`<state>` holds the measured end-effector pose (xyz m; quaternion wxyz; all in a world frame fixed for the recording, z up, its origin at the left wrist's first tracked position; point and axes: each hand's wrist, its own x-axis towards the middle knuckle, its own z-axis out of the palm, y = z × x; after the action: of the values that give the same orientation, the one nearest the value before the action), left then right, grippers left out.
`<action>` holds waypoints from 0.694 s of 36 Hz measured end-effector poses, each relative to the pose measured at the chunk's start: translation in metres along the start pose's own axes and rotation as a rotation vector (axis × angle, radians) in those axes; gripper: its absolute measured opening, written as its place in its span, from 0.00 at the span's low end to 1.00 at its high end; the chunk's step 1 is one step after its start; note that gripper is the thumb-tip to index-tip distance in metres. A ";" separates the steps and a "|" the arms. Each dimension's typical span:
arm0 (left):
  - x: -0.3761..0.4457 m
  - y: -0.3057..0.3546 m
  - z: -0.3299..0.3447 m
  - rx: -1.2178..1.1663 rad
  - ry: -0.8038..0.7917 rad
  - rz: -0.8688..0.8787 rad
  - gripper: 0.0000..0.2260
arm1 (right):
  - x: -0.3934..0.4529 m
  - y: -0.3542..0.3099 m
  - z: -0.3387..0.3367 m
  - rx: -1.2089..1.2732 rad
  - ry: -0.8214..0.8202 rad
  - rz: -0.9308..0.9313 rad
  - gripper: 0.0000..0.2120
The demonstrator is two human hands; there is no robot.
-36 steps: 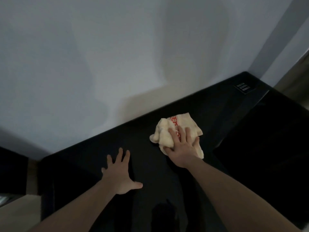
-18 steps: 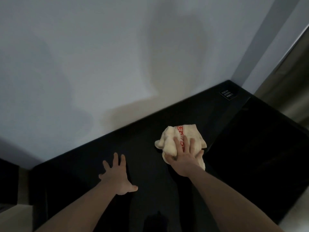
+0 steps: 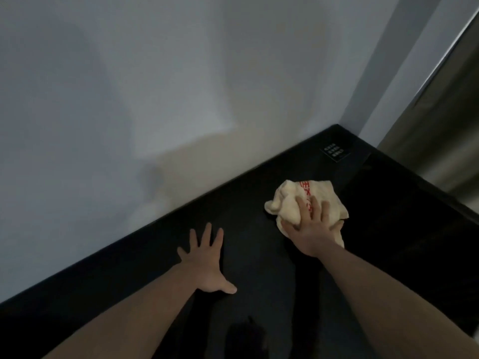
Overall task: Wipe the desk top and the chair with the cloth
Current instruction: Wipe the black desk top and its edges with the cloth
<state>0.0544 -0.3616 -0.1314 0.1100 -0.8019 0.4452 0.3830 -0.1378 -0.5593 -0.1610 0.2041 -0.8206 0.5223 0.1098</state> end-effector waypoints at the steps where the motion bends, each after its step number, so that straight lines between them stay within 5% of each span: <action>1: 0.011 0.009 -0.006 0.008 -0.002 -0.010 0.65 | 0.011 0.008 -0.004 0.003 0.016 0.006 0.39; 12: 0.103 0.097 -0.069 0.016 -0.027 -0.038 0.73 | 0.129 0.085 -0.062 0.026 0.131 0.089 0.38; 25: 0.123 0.110 -0.083 0.057 -0.181 -0.124 0.74 | 0.223 0.134 -0.119 0.112 0.184 0.255 0.41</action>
<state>0.0478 -0.5456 -0.1443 0.1958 -0.7866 0.3938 0.4334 -0.1671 -0.8437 -0.1723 0.1851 -0.7417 0.6440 0.0297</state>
